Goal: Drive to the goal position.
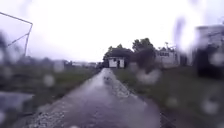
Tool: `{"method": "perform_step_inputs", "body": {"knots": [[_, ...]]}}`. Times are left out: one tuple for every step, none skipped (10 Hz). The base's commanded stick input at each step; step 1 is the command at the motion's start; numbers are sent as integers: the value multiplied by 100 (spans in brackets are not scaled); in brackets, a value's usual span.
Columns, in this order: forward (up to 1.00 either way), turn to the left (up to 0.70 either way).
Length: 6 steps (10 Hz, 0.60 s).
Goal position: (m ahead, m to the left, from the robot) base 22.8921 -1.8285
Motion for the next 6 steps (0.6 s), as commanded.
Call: {"method": "perform_step_inputs", "body": {"knots": [[67, 11], [67, 13], [67, 13], [68, 4], [68, 0], [69, 0]]}}
